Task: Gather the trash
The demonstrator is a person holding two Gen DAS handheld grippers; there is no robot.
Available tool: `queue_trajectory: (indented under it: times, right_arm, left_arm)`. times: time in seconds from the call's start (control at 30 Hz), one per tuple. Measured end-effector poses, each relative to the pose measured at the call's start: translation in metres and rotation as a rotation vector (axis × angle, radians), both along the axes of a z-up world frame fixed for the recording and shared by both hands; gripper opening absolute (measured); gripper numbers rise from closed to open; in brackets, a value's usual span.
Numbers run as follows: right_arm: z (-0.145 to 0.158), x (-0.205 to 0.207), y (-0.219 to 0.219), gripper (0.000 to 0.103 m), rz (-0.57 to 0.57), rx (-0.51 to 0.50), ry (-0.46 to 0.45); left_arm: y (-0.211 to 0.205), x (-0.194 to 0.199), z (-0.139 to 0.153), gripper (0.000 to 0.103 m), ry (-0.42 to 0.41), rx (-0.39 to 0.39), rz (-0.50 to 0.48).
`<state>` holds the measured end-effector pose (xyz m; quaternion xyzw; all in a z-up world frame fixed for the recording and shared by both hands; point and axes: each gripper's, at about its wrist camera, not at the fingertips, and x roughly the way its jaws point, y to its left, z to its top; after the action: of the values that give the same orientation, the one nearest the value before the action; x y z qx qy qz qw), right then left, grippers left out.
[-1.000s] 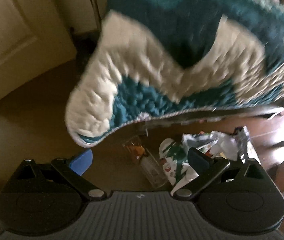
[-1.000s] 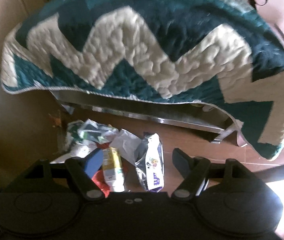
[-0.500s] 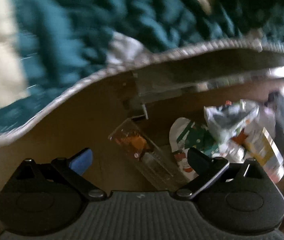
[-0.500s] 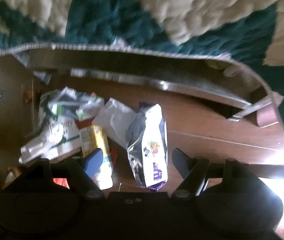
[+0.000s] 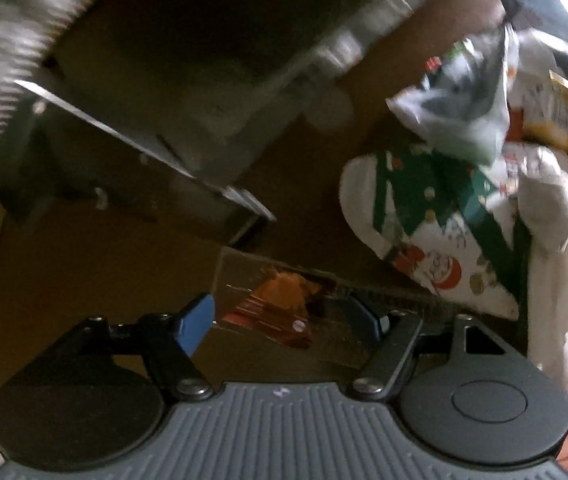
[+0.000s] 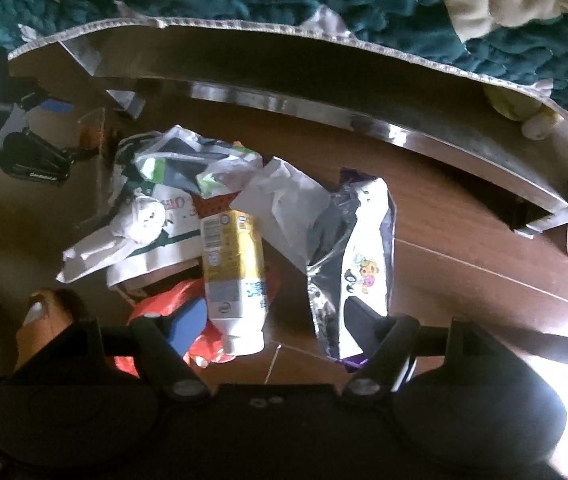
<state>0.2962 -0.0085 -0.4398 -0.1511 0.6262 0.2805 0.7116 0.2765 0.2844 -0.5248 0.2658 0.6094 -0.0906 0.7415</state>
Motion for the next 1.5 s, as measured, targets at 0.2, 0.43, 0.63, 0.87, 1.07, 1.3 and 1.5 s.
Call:
queue_trajectory:
  times: [0.2, 0.43, 0.63, 0.87, 1.07, 1.3, 1.5]
  right_arm:
    - [-0.026, 0.021, -0.007, 0.075, -0.039, -0.031, -0.027]
    - [-0.057, 0.042, -0.012, 0.074, -0.074, -0.056, -0.038]
    - [-0.076, 0.055, -0.010, 0.074, -0.082, -0.070, -0.019]
    - [-0.093, 0.075, -0.012, 0.073, -0.105, -0.084, 0.001]
    - [-0.094, 0.076, -0.009, 0.067, -0.089, -0.074, 0.006]
    - [-0.094, 0.078, -0.009, 0.000, -0.102, -0.108, 0.007]
    - [-0.080, 0.074, -0.016, 0.000, -0.082, -0.108, -0.028]
  left_arm:
    - [-0.004, 0.009, -0.021, 0.070, 0.055, 0.006, -0.029]
    - [-0.005, 0.025, -0.039, 0.069, 0.085, 0.023, -0.040]
    - [0.004, 0.041, -0.037, 0.064, 0.068, 0.008, -0.020]
    - [0.018, 0.047, -0.033, 0.037, 0.051, -0.022, 0.027]
    - [0.029, 0.052, -0.036, 0.035, 0.041, -0.040, 0.070]
    - [0.049, 0.051, -0.026, 0.034, 0.035, -0.063, 0.138]
    - [0.066, 0.040, 0.000, 0.033, 0.014, -0.095, 0.216]
